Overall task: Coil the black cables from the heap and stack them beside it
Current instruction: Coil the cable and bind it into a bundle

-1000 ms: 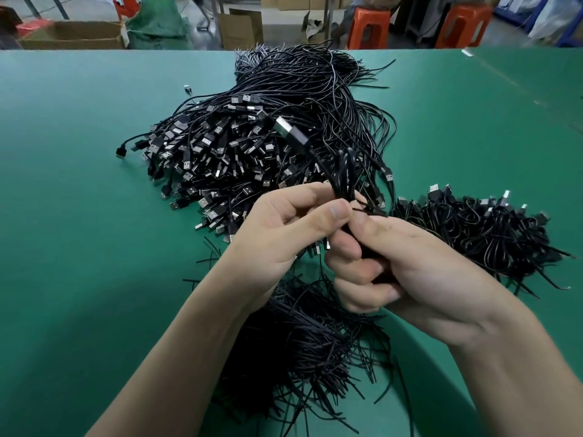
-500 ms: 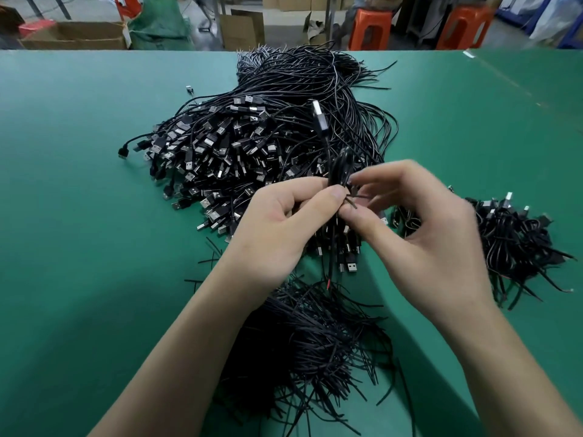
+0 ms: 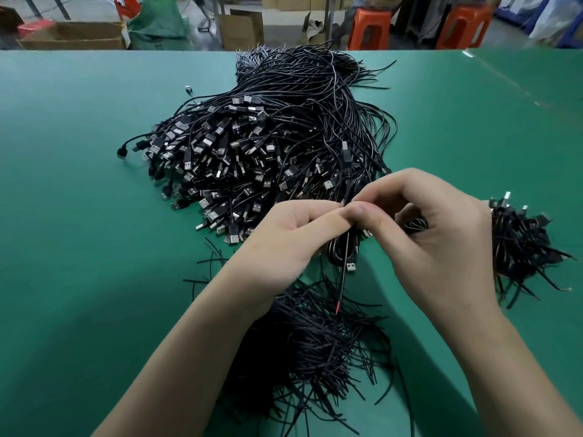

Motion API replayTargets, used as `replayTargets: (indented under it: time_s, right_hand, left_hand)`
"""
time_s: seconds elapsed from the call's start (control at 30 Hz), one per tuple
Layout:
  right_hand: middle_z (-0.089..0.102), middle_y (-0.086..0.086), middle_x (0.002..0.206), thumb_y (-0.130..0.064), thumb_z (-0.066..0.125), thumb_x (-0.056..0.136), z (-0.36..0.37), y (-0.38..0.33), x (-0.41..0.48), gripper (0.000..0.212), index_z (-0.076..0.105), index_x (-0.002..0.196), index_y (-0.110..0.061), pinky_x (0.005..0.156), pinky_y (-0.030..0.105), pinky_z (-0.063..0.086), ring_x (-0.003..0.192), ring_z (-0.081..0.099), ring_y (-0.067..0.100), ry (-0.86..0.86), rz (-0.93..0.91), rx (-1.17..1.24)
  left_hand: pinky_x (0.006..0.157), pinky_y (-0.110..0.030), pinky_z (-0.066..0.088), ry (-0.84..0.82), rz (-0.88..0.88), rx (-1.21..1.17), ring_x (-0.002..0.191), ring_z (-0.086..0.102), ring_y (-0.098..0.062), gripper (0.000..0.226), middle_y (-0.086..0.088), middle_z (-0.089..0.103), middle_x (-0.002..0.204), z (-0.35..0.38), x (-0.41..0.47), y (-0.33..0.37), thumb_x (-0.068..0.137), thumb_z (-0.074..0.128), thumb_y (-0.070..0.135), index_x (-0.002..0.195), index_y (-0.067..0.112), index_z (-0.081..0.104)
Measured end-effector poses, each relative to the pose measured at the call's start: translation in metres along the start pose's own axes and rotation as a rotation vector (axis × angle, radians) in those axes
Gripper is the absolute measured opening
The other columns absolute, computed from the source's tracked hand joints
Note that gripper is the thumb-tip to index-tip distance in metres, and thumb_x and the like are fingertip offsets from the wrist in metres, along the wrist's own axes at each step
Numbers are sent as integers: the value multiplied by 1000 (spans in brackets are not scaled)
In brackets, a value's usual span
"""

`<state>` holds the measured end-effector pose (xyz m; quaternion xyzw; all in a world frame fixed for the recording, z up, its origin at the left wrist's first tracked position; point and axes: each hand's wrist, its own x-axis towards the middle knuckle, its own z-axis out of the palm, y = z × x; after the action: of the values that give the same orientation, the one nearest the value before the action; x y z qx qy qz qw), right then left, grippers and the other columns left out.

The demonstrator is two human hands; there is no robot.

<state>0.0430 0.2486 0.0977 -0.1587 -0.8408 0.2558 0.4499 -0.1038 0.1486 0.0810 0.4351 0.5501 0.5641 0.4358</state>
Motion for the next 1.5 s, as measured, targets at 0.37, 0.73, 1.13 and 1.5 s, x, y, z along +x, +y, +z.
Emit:
replayTargets:
  time_s: [0.37,0.73,1.13,1.5]
  right_hand:
    - [53,-6,59,-14,65,98,18,-12,-2,16,64,82,-12,51,15,37,53,44,4,233,636,737]
    - [56,-5,59,-19,68,95,21,-13,-3,17,65,79,-15,46,16,42,47,48,4,284,795,856]
    - [48,-5,54,-7,61,98,24,-16,-3,35,63,66,-20,47,15,35,46,37,5,234,876,967]
    - [42,-9,50,-14,67,92,22,-5,2,21,58,73,-17,40,14,33,38,34,1,324,1025,1068]
  left_hand:
    - [62,-16,45,378,472,393,67,59,-6,5,7,66,77,18,-1,0,96,74,21,100,21,78]
    - [76,-29,60,260,358,239,86,74,-13,24,2,80,96,15,0,-1,107,56,17,115,17,78]
    - [86,-13,46,436,566,614,93,69,-6,68,14,73,92,13,-5,14,85,85,16,146,23,56]
    - [66,-41,58,219,424,486,74,73,-20,20,1,78,86,13,-8,12,99,67,15,111,19,82]
